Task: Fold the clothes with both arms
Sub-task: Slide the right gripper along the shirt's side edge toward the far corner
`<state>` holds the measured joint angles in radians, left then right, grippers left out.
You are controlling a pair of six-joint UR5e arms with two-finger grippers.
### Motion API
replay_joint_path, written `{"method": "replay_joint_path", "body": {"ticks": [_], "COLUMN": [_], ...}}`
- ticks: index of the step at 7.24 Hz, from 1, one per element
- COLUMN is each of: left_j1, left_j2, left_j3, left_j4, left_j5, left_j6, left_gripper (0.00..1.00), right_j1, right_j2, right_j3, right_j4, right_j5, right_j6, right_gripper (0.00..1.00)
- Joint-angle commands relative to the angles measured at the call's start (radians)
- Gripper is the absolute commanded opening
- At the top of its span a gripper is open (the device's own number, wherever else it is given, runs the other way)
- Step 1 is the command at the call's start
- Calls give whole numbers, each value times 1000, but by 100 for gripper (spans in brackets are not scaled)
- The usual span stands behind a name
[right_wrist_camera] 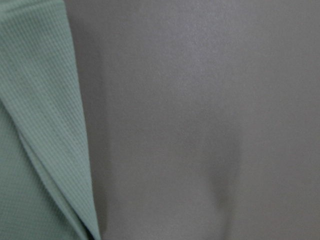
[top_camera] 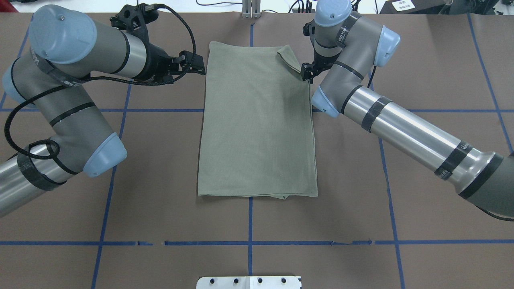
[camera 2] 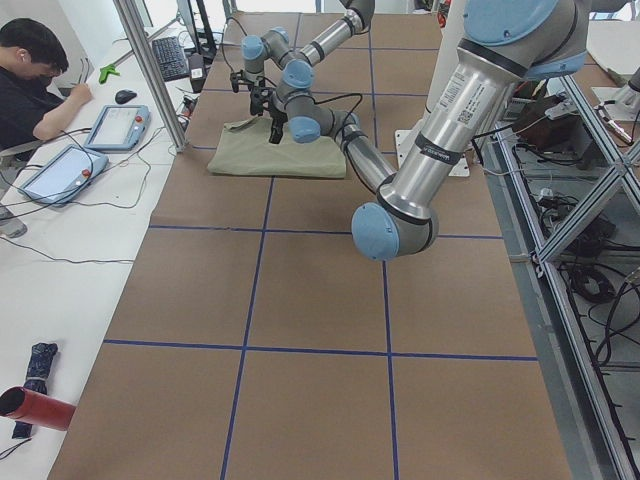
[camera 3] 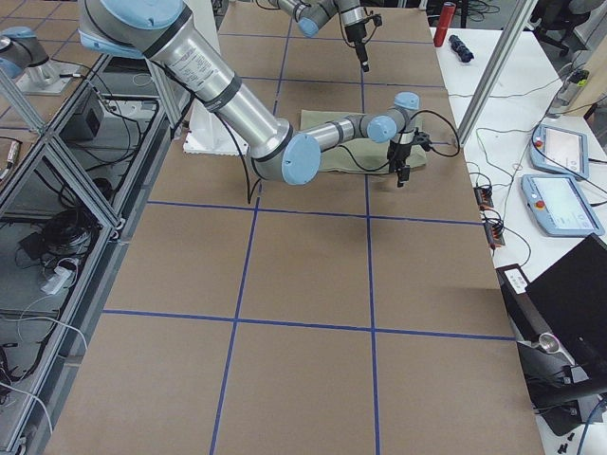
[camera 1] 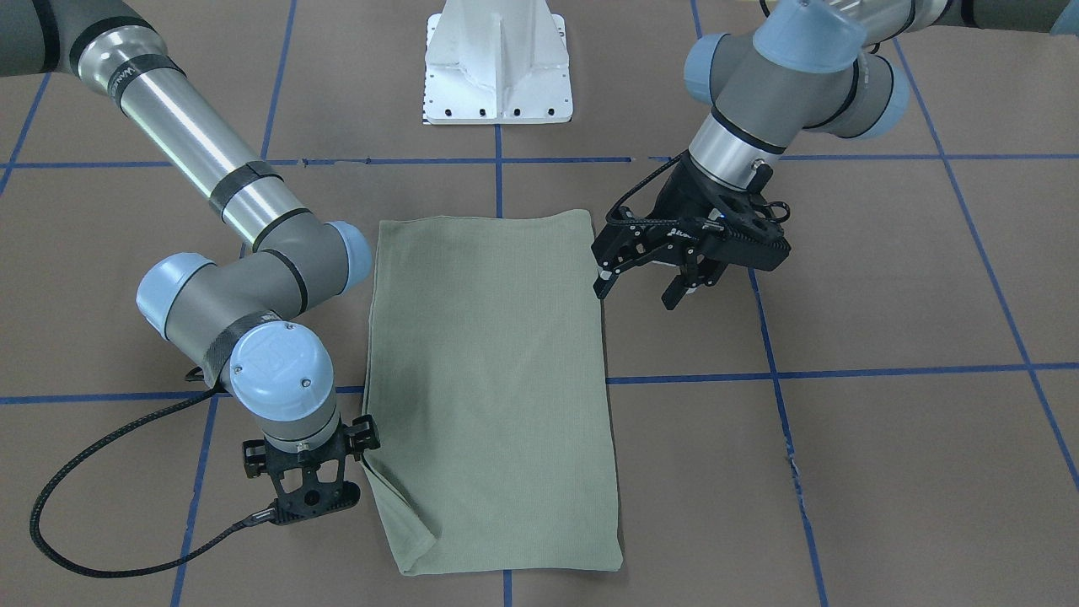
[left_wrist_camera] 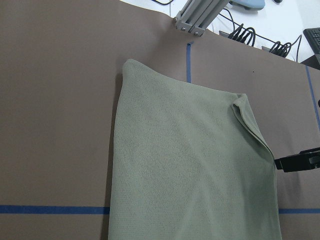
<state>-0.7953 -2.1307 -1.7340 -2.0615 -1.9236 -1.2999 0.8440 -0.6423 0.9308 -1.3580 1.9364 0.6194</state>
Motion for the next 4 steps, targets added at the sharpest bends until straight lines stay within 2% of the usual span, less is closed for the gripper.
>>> {"method": "replay_joint_path", "body": {"ticks": [1, 3, 4], "left_j1": [-7, -7, -7], "left_j2": [2, 2, 2], "left_j3": [1, 4, 4], "left_j4": [0, 0, 0], "left_j5": [0, 0, 0], "left_j6": [1, 1, 1], "left_gripper": [100, 100, 100], "right_j1": [1, -5, -16], "right_j2": [58, 162, 211], "right_j3": [-18, -214, -289], "right_j4": [10, 144, 166], "right_j5": [-1, -29, -66], "right_j6": [3, 5, 5], "right_gripper": [100, 100, 100]}}
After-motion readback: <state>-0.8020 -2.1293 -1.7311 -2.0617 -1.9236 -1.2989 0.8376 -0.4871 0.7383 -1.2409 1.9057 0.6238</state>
